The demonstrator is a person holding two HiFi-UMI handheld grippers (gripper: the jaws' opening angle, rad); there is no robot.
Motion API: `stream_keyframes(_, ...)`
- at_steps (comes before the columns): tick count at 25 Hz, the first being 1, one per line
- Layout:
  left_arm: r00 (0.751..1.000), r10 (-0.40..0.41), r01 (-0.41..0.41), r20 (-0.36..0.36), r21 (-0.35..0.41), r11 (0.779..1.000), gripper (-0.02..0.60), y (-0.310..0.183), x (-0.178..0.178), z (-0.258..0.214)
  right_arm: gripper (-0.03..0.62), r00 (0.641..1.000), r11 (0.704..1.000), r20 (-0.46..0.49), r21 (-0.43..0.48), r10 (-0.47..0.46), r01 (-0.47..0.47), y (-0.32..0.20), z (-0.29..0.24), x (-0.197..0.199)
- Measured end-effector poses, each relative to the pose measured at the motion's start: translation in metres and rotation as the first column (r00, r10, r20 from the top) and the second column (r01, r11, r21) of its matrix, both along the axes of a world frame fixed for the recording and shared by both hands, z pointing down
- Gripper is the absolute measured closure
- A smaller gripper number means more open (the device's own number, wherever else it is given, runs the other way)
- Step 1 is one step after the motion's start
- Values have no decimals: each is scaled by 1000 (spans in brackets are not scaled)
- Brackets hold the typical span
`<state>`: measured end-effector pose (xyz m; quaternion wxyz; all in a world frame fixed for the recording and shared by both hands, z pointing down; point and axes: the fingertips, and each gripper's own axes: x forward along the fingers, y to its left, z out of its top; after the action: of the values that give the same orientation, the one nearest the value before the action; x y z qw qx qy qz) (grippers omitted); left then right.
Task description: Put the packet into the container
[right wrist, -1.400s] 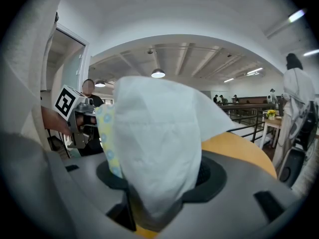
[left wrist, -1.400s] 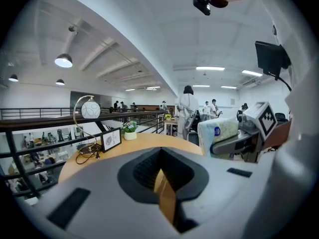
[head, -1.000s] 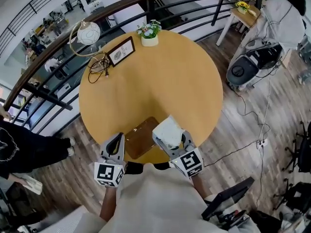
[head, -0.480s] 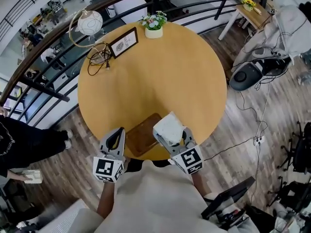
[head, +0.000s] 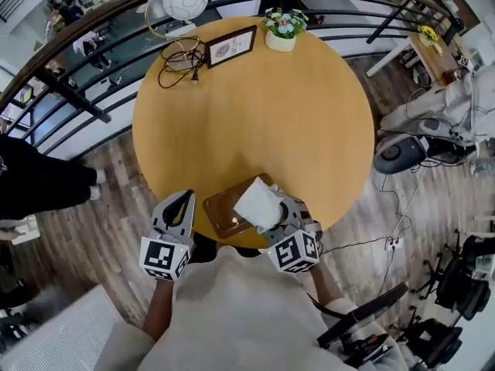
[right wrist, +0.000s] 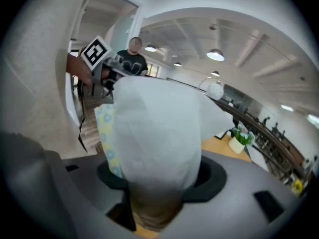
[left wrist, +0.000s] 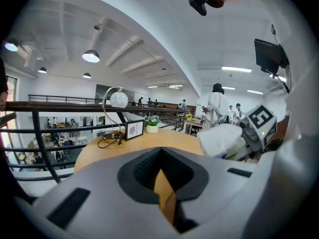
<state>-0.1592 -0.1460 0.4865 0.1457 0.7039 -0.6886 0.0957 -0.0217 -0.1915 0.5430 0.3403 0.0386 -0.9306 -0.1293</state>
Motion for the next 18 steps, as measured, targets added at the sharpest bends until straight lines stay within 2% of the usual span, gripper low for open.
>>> stream_keyframes(2, 999, -37, 37, -11, 6, 999, 577, 6, -5, 1, 329, 984, 983, -114, 108, -140, 152, 9, 13, -2)
stream_keyframes(3, 998, -56, 56, -16, 8, 998, 577, 10, -8, 2, 329, 963, 959, -176, 159, -205, 233, 14, 20, -3)
stream_keyframes(5, 995, -94, 94, -27, 10, 996, 577, 19, -13, 4, 329, 900, 887, -299, 243, -317, 393, 24, 34, -3)
stream_keyframes(7, 991, -130, 130, -36, 11, 991, 577, 29, -19, 6, 329, 821, 794, -404, 291, -403, 534, 33, 47, -4)
stream_keyframes(9, 986, -164, 164, -44, 14, 986, 577, 37, -25, 8, 329, 739, 706, -489, 300, -464, 642, 41, 58, -5)
stream_keyframes(11, 979, -197, 198, -53, 18, 980, 577, 45, -31, 11, 329, 677, 649, -535, 280, -506, 707, 46, 67, -8)
stream_keyframes(13, 972, -226, 228, -62, 23, 973, 577, 52, -36, 13, 329, 641, 634, -550, 240, -535, 735, 48, 75, -12)
stream_keyframes(15, 966, -251, 254, -67, 27, 967, 577, 59, -42, 13, 329, 608, 640, -570, 177, -553, 748, 49, 86, -13)
stream_keyframes(18, 956, -284, 286, -75, 31, 958, 577, 68, -51, 15, 329, 525, 631, -629, 70, -573, 773, 45, 107, -10)
